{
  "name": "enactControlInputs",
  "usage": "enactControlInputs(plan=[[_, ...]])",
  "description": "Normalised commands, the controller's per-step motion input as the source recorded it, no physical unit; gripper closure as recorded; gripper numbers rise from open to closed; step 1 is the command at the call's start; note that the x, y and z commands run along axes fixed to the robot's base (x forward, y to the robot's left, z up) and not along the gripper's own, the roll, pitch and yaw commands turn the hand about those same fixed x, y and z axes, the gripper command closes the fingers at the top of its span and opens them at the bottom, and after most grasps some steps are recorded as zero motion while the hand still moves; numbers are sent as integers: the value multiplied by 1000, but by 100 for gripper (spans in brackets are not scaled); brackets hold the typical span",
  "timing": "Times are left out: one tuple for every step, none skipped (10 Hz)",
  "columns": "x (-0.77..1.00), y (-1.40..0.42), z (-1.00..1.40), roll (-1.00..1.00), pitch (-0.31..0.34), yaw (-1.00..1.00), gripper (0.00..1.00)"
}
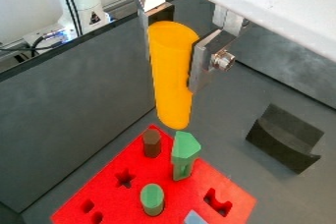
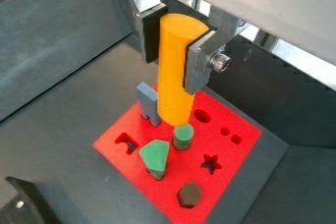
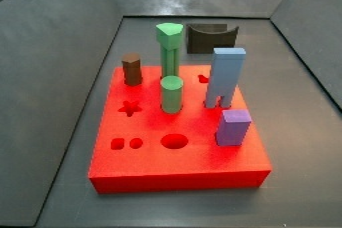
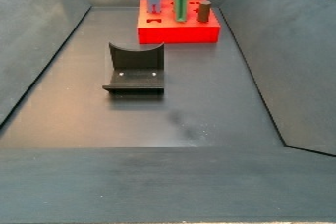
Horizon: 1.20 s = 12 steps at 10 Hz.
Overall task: Pick up the oval object. Move up. Place the oval object on the fixture. Regrasp the oval object. Move to above the board. Insert the oval object.
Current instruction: Insert the oval object.
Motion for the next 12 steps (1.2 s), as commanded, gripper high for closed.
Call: enactControlInputs(plan=[[0, -286, -134, -184, -6, 0, 100], [0, -563, -294, -277, -10, 0, 100], [0, -606, -349, -311, -11, 0, 100], [0, -600, -386, -310, -10, 0, 100], [0, -663, -503, -247, -41, -6, 100], [131, -734, -814, -51, -41, -74, 100], [206, -634, -914, 0, -20, -229, 100], [271, -566, -1000, 23, 0, -263, 100], [229, -520, -1000, 44, 0, -249, 100], [134, -437, -1000, 33, -47, -211, 100], [54, -286, -1000, 1, -96, -129, 100], [14, 0, -874, 26, -57, -71, 100]])
